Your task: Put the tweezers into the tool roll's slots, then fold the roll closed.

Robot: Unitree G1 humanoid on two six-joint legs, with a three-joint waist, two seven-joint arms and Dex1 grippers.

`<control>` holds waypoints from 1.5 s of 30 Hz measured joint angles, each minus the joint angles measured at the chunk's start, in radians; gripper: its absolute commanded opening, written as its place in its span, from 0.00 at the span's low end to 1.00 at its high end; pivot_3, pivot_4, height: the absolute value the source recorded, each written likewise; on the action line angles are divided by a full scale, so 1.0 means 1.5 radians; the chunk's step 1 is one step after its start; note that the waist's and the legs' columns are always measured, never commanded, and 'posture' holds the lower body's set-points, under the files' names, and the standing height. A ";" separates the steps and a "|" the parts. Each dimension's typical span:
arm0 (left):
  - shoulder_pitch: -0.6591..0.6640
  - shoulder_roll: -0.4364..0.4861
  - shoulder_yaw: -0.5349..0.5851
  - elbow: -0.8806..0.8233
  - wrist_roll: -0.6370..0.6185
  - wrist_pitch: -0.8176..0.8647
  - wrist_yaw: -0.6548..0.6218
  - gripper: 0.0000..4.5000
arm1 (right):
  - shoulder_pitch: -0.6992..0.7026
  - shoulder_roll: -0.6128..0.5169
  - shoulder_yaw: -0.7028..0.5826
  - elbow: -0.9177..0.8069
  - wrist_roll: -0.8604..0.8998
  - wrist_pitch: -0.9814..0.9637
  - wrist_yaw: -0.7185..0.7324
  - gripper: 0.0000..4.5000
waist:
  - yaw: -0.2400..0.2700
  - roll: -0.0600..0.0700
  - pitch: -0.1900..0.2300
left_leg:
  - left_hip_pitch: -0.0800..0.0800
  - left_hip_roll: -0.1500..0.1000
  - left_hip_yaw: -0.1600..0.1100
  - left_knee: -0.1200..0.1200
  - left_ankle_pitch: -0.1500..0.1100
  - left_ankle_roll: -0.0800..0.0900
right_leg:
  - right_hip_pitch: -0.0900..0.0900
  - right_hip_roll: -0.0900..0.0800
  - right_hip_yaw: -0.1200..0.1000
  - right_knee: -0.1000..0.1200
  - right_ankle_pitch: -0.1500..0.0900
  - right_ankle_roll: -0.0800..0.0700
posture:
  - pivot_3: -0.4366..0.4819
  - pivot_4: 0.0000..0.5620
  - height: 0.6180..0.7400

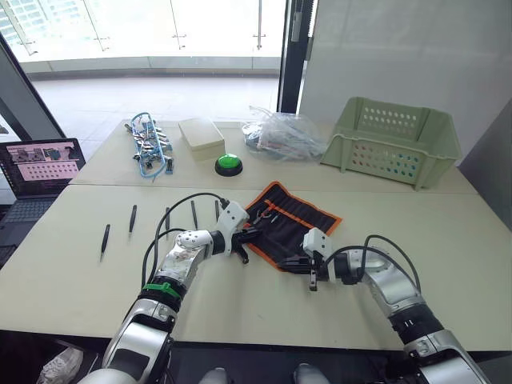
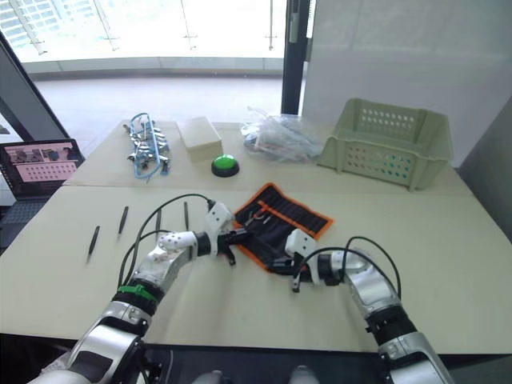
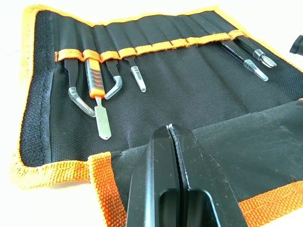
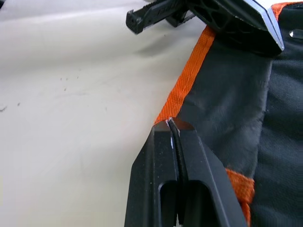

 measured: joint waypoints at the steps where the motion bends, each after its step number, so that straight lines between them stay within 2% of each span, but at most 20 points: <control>1: 0.000 0.000 0.002 -0.001 -0.001 -0.001 -0.002 0.01 | 0.000 -0.006 -0.002 -0.011 0.003 0.010 0.003 0.00 | 0.000 0.000 0.000 | 0.000 0.000 0.000 0.000 0.000 0.000 | 0.000 0.000 0.000 0.000 0.000 0.000 | 0.48 0.27 1.00; 8: 0.040 0.014 0.061 -0.047 -0.059 0.023 -0.043 0.01 | 0.007 -0.059 -0.028 -0.117 0.080 0.165 0.053 0.00 | -0.003 0.000 0.002 | -0.005 0.000 0.000 0.000 0.000 0.000 | -0.006 0.000 0.000 0.000 0.000 0.000 | 0.48 0.27 1.00; 11: 0.071 0.056 0.086 -0.128 -0.077 0.041 -0.049 0.01 | -0.025 -0.083 -0.075 -0.165 0.171 0.282 0.074 0.00 | -0.002 0.000 0.003 | -0.011 0.000 -0.001 0.000 0.000 0.000 | -0.011 0.000 0.001 0.000 0.000 -0.001 | 0.48 0.27 1.00; 14: 0.100 0.096 0.130 -0.226 -0.113 0.074 -0.049 0.01 | -0.050 -0.111 -0.108 -0.178 0.202 0.322 0.075 0.00 | 0.002 0.000 0.003 | -0.014 0.000 -0.001 0.000 0.000 0.000 | -0.015 0.000 0.001 0.000 0.001 -0.001 | 0.48 0.27 1.00; 18: 0.146 0.144 0.179 -0.336 -0.153 0.117 -0.047 0.01 | -0.050 -0.142 -0.116 -0.171 0.200 0.325 0.078 0.00 | 0.006 0.000 0.004 | -0.014 0.000 -0.001 0.000 0.000 0.000 | -0.015 0.000 0.001 0.000 0.001 -0.001 | 0.48 0.27 1.00; 21: 0.233 0.194 0.230 -0.427 -0.184 0.138 -0.048 0.01 | -0.040 -0.153 -0.141 -0.122 0.177 0.272 0.068 0.00 | 0.003 0.000 0.004 | -0.014 0.000 0.000 0.000 0.000 0.000 | -0.015 0.000 0.001 0.000 0.001 -0.001 | 0.48 0.27 1.00; 24: 0.338 0.234 0.305 -0.485 -0.202 0.139 -0.042 0.17 | -0.038 -0.160 -0.160 -0.075 0.163 0.224 0.071 0.00 | -0.002 0.001 0.005 | -0.013 0.001 0.001 -0.001 0.000 0.000 | -0.015 0.000 0.002 0.000 0.001 -0.001 | 0.48 0.27 1.00; 25: 0.373 0.242 0.329 -0.498 -0.202 0.137 -0.038 0.26 | -0.040 -0.161 -0.161 -0.063 0.161 0.217 0.074 0.11 | -0.003 0.002 0.005 | -0.013 0.001 0.002 -0.001 0.000 0.000 | -0.015 0.000 0.002 0.000 0.001 -0.001 | 0.48 0.27 1.00; 29: 0.526 0.262 0.436 -0.515 -0.180 0.114 -0.010 0.55 | -0.054 -0.163 -0.164 -0.026 0.161 0.201 0.100 0.40 | -0.001 0.002 0.005 | -0.013 0.001 0.002 -0.002 -0.001 0.001 | -0.015 0.000 0.002 -0.001 0.001 -0.001 | 0.48 0.27 1.00; 33: 0.648 0.237 0.578 -0.532 -0.191 0.099 0.026 0.84 | -0.089 -0.161 -0.181 0.055 0.161 0.163 0.122 0.69 | 0.004 0.002 0.006 | -0.013 0.001 0.002 -0.002 -0.001 0.001 | -0.014 0.000 0.002 -0.003 0.001 -0.001 | 0.48 0.27 1.00; 35: 0.677 0.214 0.627 -0.540 -0.206 0.098 0.047 1.00 | -0.103 -0.162 -0.188 0.084 0.162 0.154 0.141 0.86 | 0.011 0.002 0.006 | -0.013 0.001 0.002 -0.002 -0.001 0.001 | -0.014 0.000 0.002 -0.003 0.001 -0.001 | 0.48 0.27 1.00; 37: 0.696 0.192 0.660 -0.541 -0.216 0.095 0.071 1.00 | -0.106 -0.161 -0.188 0.093 0.164 0.149 0.158 1.00 | 0.016 0.002 0.006 | -0.013 0.001 0.002 -0.002 -0.001 0.001 | -0.014 0.000 0.002 -0.003 0.001 -0.002 | 0.48 0.27 1.00; 45: 0.737 0.130 0.683 -0.556 -0.245 0.110 0.140 1.00 | -0.107 -0.135 -0.184 0.060 0.166 0.149 0.170 1.00 | 0.018 0.002 0.006 | -0.013 0.001 0.002 -0.002 -0.001 0.001 | -0.014 0.000 0.002 -0.003 0.002 -0.002 | 0.48 0.27 1.00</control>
